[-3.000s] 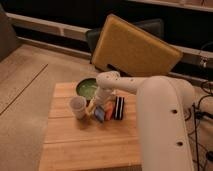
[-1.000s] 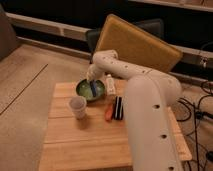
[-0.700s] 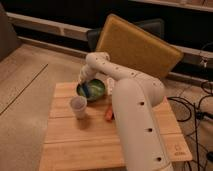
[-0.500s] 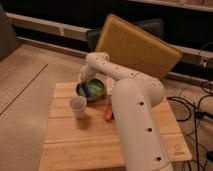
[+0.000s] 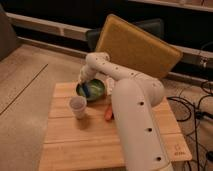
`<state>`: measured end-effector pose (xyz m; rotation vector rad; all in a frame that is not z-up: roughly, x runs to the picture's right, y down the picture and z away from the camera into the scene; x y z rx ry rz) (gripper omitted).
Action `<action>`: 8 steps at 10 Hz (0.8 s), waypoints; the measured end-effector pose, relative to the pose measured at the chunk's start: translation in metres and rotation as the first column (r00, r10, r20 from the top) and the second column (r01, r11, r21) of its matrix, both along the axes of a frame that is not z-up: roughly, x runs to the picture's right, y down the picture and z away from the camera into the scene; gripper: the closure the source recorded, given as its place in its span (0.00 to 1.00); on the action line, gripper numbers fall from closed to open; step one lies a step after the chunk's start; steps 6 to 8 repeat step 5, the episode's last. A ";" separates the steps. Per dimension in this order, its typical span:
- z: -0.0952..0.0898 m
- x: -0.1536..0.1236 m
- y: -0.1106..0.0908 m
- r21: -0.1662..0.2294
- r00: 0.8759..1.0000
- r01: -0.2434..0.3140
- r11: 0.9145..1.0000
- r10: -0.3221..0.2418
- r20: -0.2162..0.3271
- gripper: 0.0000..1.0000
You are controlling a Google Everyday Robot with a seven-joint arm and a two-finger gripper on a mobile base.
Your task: Place the white sponge in the ceramic bowl
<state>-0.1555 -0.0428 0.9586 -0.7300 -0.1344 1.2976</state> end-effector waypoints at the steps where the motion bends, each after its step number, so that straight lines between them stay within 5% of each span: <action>1: 0.000 0.000 0.000 0.000 1.000 0.000 1.000 0.000 0.000 0.20; 8: 0.000 0.001 0.000 0.000 1.000 -0.001 1.000 0.001 -0.001 0.20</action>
